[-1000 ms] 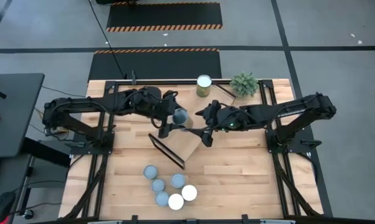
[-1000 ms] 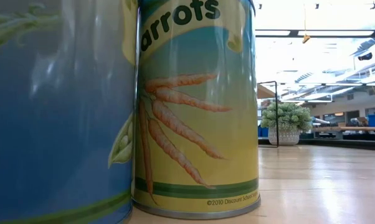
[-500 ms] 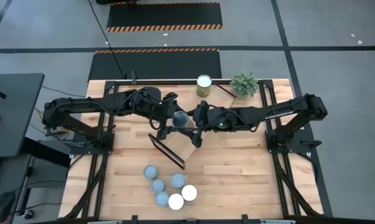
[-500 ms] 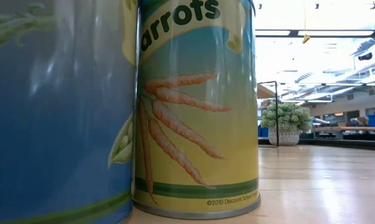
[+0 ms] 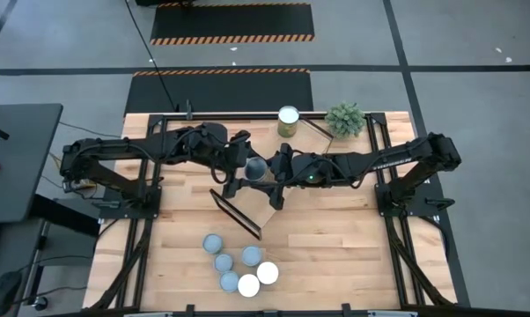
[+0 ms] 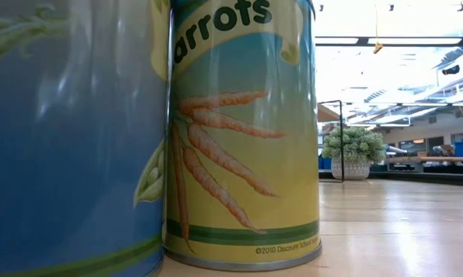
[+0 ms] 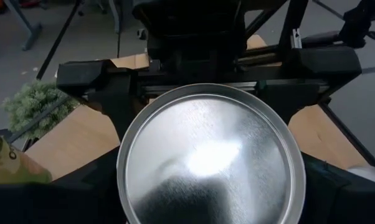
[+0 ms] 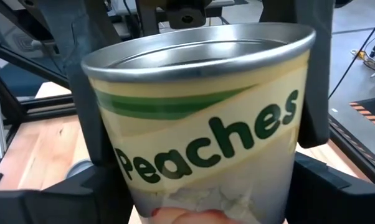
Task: Pick and place cans onto a shelf
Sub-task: Put the canned peaches on the shelf
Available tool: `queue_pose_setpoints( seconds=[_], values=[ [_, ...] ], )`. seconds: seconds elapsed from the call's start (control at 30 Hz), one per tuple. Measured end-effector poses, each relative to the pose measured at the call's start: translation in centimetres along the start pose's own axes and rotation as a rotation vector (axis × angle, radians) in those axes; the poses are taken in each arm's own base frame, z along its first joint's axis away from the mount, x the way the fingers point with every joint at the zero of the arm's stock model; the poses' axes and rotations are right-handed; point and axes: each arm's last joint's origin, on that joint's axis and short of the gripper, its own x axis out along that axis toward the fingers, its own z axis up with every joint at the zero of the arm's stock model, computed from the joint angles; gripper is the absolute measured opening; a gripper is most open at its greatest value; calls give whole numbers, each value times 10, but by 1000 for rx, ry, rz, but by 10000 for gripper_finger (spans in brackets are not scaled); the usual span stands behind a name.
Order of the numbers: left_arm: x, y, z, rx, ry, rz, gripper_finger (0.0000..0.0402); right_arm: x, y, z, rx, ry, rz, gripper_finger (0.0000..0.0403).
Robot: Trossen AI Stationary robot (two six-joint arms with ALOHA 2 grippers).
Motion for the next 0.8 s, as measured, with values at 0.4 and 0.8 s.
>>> queue_pose_setpoints(
  seconds=[0.4,0.8],
  values=[
    [0,4,7,-133,-73,40,344,-22,-8,7,44,37,3,314],
    [-7,4,8,-142,-73,119,398,-57,-19,4,75,153,-87,314]
  ],
)
